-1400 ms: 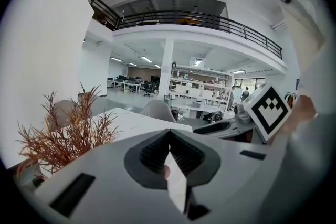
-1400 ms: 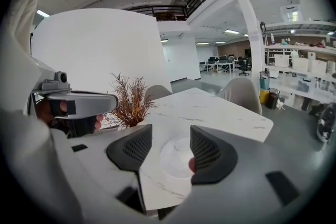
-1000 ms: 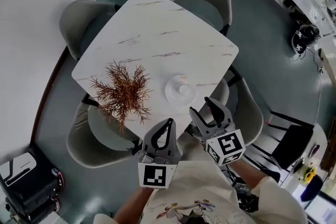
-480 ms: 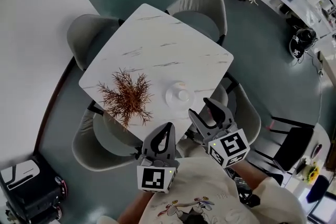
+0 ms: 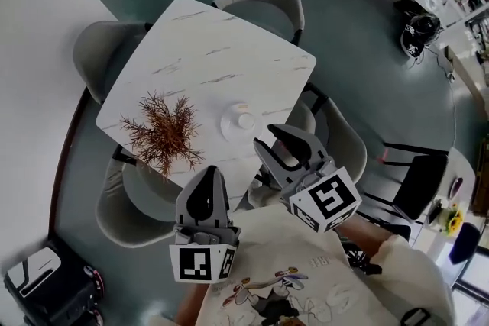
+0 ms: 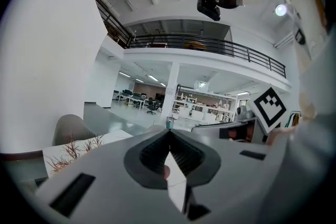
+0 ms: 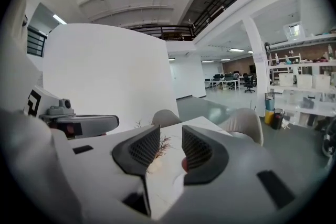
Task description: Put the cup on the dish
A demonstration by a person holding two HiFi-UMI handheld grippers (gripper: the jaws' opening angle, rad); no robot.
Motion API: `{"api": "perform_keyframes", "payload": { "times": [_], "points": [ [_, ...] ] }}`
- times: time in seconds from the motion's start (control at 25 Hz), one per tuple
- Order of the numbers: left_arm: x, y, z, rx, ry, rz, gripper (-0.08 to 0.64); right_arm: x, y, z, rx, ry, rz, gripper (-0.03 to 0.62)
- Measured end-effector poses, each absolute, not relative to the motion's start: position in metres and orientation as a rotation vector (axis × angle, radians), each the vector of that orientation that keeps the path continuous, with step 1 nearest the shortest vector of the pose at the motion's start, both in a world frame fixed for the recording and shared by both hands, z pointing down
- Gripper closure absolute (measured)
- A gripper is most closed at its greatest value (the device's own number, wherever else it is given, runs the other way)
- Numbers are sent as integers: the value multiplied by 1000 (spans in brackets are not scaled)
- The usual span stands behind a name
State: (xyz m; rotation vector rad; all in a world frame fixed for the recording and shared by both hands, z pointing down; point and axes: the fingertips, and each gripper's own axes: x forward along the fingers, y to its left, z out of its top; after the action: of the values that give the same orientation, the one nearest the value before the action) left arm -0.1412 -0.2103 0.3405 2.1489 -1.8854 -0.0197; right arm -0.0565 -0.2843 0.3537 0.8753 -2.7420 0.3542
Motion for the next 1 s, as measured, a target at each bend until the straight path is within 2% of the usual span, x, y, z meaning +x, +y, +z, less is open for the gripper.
{"api": "perform_keyframes", "payload": {
  "times": [0.12, 0.16, 0.44, 0.72, 0.8, 1.0],
  "points": [
    [-139, -209, 338, 2143, -1870, -52, 554, -63, -285, 346, 838, -2764, 411, 466],
    [-136, -208, 337, 2147, -1860, -55, 552, -63, -284, 343, 828, -2767, 426, 495],
    [-125, -202, 328, 2192, -1809, -55, 554, -63, -253, 334, 724, -2746, 445, 497],
    [-118, -195, 325, 2197, -1777, -41, 553, -63, -194, 332, 733, -2662, 326, 497],
    [-115, -193, 325, 2203, -1773, -30, 554, -61, -192, 334, 797, -2683, 292, 587],
    [-106, -188, 329, 2190, -1767, -17, 554, -54, -204, 347, 847, -2681, 272, 588]
  ]
}}
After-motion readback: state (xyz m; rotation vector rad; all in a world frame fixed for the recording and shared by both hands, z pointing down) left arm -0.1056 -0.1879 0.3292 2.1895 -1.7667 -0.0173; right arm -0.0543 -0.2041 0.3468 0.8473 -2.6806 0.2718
